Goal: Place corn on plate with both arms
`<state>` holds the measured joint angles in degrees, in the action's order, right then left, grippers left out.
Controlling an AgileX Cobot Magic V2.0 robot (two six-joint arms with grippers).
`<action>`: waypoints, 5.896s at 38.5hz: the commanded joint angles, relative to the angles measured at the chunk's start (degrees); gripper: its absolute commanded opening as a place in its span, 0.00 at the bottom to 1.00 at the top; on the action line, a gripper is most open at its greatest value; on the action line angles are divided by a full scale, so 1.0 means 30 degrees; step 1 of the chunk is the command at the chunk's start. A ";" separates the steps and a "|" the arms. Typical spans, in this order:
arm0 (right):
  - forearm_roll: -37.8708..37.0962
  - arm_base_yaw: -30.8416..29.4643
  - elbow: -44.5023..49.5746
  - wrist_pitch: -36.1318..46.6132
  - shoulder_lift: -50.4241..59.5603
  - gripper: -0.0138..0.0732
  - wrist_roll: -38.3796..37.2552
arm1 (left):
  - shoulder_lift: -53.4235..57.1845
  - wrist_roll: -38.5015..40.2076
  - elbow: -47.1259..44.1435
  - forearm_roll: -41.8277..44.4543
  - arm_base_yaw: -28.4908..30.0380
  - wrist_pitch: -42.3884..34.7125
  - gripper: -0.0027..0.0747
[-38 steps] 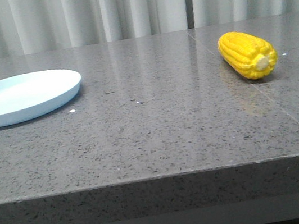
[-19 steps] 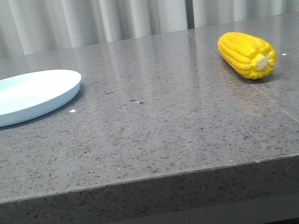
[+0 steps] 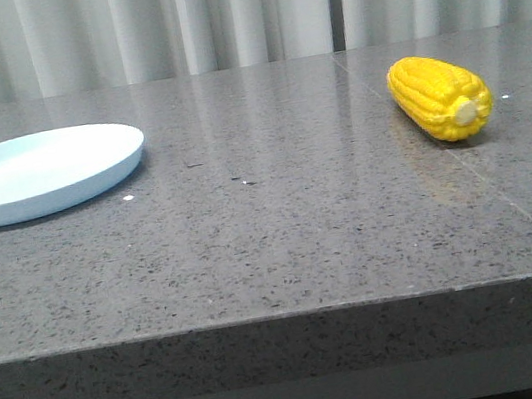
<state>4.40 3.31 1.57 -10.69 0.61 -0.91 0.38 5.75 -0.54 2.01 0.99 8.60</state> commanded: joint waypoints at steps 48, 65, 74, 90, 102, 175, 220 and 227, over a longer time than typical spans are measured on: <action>-0.0049 -0.0125 -1.0993 -0.0830 -0.8587 0.49 0.0195 | -0.7532 0.0056 0.9329 0.2680 0.0042 0.0145 0.41; -0.0049 -0.0125 -1.0993 -0.0830 -0.8587 0.90 0.0195 | -0.7532 0.0056 0.9265 0.2640 0.0042 -0.0366 0.90; -0.0049 -0.0125 -1.0993 -0.0830 -0.8587 0.90 0.0195 | -1.0556 0.0056 1.0966 0.1703 0.0042 0.0461 0.90; -0.0049 -0.0125 -1.0993 -0.0830 -0.8587 0.90 0.0195 | -1.9885 0.0056 1.8278 0.1739 -0.2126 0.7340 0.90; -0.0049 -0.0125 -1.0993 -0.0830 -0.8587 0.90 0.0195 | -2.7471 0.0056 2.4499 0.1794 -0.3421 1.5100 0.90; -0.0049 -0.0125 -1.0993 -0.0830 -0.8587 0.90 0.0195 | -3.2625 -0.1134 3.1653 -0.3693 -0.4022 1.8631 0.01; -0.0049 -0.0125 -1.0993 -0.0830 -0.8587 0.90 0.0195 | -3.3017 -0.0823 3.3395 -0.1464 -0.6534 1.8397 0.36; -0.0049 -0.0125 -1.0993 -0.0830 -0.8587 0.90 0.0195 | -3.1742 0.1215 3.2813 0.2782 -0.6534 1.9238 0.10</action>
<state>4.40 3.31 -29.35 -18.23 -24.56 -0.91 -99.07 6.61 97.53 5.43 -18.98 67.00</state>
